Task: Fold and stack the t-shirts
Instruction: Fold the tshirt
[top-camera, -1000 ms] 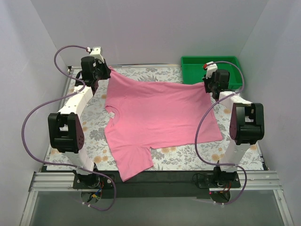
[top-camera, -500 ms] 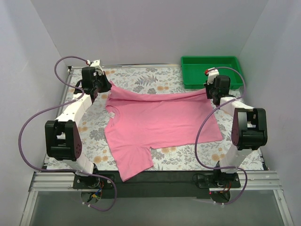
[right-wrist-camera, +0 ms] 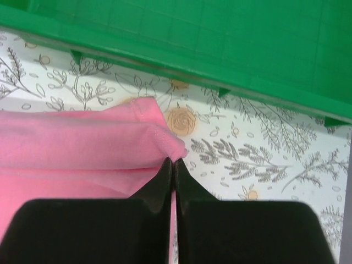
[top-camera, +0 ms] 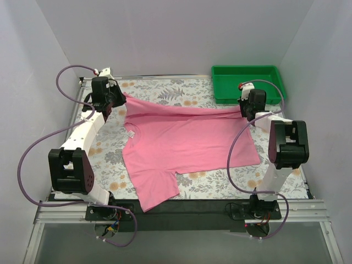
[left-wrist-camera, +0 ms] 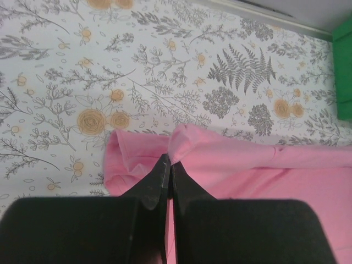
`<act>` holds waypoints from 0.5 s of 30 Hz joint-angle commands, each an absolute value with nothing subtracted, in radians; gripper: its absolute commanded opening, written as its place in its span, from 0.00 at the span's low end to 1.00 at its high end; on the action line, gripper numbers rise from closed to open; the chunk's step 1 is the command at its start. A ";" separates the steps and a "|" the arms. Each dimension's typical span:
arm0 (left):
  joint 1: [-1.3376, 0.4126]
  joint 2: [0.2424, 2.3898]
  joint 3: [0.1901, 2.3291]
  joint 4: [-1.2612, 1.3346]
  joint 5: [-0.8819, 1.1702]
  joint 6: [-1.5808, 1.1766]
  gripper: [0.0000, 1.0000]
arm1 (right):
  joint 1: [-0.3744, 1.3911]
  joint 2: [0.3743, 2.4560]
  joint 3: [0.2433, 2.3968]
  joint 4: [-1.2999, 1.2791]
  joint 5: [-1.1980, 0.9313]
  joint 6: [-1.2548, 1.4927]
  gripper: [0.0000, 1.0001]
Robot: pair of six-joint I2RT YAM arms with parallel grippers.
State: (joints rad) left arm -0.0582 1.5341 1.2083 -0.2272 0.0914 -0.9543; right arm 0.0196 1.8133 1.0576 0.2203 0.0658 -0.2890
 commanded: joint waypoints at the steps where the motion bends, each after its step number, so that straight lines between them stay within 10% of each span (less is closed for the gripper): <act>1: -0.041 1.535 1.305 -0.225 0.025 -0.950 0.00 | 0.017 1.850 1.153 0.279 0.040 -0.302 0.01; 15: -0.020 1.575 1.352 -0.196 0.023 -0.948 0.00 | 0.015 1.930 1.247 0.308 -0.124 -0.307 0.05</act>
State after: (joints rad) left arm -0.0303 1.5974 1.3502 -0.2111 0.0410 -0.9539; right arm 0.0196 1.9236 1.2110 0.2504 -0.0853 -0.2955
